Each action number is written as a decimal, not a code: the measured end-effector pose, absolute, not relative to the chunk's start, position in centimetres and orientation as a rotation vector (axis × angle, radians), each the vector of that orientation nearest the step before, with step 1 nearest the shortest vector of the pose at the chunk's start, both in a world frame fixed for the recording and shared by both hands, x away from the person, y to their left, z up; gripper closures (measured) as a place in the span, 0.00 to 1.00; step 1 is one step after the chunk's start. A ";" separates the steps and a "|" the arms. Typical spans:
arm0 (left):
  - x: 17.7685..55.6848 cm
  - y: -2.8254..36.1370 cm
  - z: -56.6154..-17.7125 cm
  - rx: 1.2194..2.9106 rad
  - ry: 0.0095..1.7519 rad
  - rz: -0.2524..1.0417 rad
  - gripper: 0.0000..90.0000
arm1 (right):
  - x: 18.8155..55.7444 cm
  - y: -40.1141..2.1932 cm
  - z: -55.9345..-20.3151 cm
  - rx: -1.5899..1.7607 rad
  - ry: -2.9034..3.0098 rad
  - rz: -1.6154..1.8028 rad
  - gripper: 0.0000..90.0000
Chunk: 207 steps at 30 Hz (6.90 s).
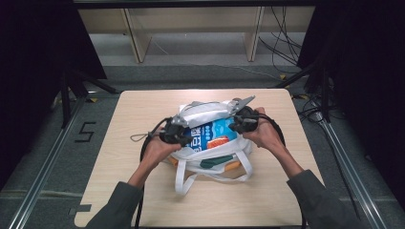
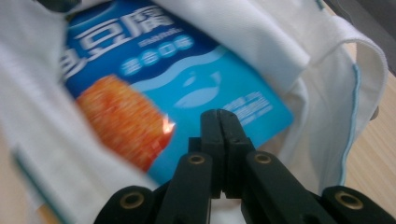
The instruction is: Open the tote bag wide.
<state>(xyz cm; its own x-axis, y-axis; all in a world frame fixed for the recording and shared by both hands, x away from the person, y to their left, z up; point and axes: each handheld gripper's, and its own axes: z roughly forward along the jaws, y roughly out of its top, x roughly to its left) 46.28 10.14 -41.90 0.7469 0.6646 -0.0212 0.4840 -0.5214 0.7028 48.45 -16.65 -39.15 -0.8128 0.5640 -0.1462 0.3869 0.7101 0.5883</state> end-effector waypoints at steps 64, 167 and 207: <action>41.4 11.8 -43.2 2.163 0.807 0.281 0.98 | 46.0 -20.1 -40.8 0.802 2.638 0.799 1.00; 38.7 13.5 -43.0 2.009 0.853 0.268 0.43 | 40.2 -26.7 -40.5 0.944 2.372 1.142 0.56; 34.4 14.4 -43.7 1.962 0.841 0.301 0.32 | 36.6 -28.4 -42.5 0.962 2.349 1.156 0.41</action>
